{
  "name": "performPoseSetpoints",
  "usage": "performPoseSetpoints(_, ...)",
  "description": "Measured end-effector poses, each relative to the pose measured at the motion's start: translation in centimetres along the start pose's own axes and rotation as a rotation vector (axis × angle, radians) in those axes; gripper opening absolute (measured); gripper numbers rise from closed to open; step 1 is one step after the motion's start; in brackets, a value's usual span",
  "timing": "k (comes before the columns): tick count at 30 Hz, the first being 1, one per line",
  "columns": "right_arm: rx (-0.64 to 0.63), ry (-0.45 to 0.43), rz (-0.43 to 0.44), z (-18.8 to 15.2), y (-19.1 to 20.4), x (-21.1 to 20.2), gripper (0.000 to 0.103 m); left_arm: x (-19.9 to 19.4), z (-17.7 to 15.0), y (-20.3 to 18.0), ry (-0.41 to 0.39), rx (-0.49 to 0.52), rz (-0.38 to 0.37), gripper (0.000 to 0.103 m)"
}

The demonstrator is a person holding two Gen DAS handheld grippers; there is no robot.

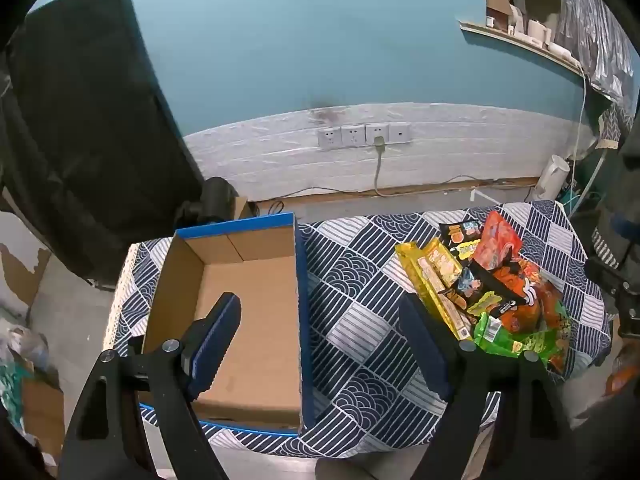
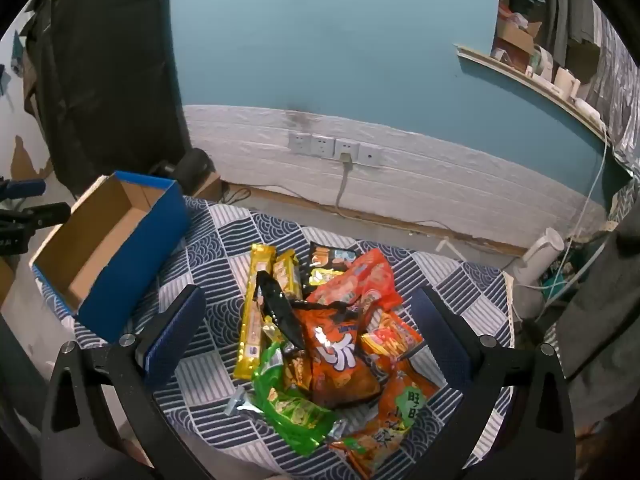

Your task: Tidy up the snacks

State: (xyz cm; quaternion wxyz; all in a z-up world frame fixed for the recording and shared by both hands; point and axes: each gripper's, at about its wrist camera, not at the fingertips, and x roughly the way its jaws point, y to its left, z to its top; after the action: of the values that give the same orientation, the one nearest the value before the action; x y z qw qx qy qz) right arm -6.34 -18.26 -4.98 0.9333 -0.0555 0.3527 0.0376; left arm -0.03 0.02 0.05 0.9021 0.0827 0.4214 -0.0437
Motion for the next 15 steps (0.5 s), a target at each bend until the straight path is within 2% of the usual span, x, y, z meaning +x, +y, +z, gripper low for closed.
performPoseSetpoints(6, -0.005, 0.011, -0.001, -0.03, -0.04, 0.03, 0.101, -0.96, -0.22, -0.27, -0.035, 0.012, 0.009, 0.083)
performPoseSetpoints(15, -0.006, 0.013, 0.001, -0.13, 0.15, 0.54, 0.101, -0.57, -0.20, 0.04, -0.027, -0.008, -0.014, 0.083)
